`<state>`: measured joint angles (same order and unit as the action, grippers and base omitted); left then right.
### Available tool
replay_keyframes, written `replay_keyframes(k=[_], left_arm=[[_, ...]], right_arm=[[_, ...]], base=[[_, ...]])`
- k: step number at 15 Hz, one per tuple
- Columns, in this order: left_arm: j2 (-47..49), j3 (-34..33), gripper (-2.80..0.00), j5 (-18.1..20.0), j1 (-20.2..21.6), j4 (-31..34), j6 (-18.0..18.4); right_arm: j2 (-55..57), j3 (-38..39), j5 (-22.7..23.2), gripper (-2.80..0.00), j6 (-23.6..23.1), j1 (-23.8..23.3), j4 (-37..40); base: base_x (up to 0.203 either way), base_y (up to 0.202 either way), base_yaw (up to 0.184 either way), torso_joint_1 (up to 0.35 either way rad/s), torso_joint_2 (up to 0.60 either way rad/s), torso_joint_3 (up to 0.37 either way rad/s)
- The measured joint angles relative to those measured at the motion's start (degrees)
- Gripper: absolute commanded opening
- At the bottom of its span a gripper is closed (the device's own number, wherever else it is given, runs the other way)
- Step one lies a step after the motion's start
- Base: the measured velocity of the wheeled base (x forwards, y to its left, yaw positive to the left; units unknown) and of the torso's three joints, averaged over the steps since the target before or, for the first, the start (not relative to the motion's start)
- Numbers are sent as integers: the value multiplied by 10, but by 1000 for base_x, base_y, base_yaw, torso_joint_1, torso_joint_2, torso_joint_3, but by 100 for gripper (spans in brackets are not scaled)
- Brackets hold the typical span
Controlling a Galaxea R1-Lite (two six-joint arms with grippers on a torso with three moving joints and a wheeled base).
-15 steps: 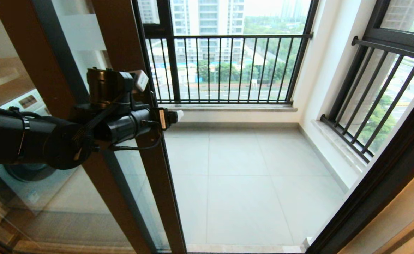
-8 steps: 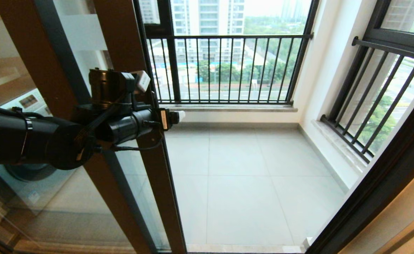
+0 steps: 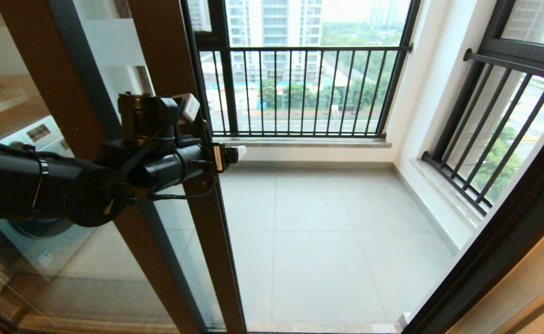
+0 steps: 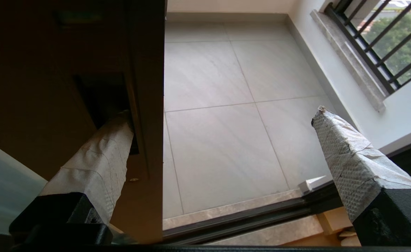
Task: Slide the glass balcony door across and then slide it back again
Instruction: Close the slid door
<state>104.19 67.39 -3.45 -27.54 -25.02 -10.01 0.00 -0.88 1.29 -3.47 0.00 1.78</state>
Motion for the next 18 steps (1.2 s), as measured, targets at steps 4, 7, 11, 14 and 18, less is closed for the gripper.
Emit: replay_keyframes(k=[4, 7, 11, 14, 18], left_arm=[[3, 0, 0, 4, -10, -4, 0], [6, 0, 0, 6, -18, -3, 0], [6, -4, 0, 4, -29, -1, 3], [10, 0, 0, -1, -38, -1, 4], [23, 11, 0, -7, -46, -21, 4]], right_arm=[[0, 0, 0, -280, 0, 0, 0], [0, 0, 0, -280, 0, 0, 0], [0, 0, 0, -280, 0, 0, 0], [0, 0, 0, -280, 0, 0, 0], [0, 0, 0, -280, 0, 0, 0]], base=[[0, 0, 0, 0, 0, 0], [0, 0, 0, 0, 0, 0], [0, 0, 0, 0, 0, 0], [0, 0, 0, 0, 0, 0], [0, 0, 0, 0, 0, 0]])
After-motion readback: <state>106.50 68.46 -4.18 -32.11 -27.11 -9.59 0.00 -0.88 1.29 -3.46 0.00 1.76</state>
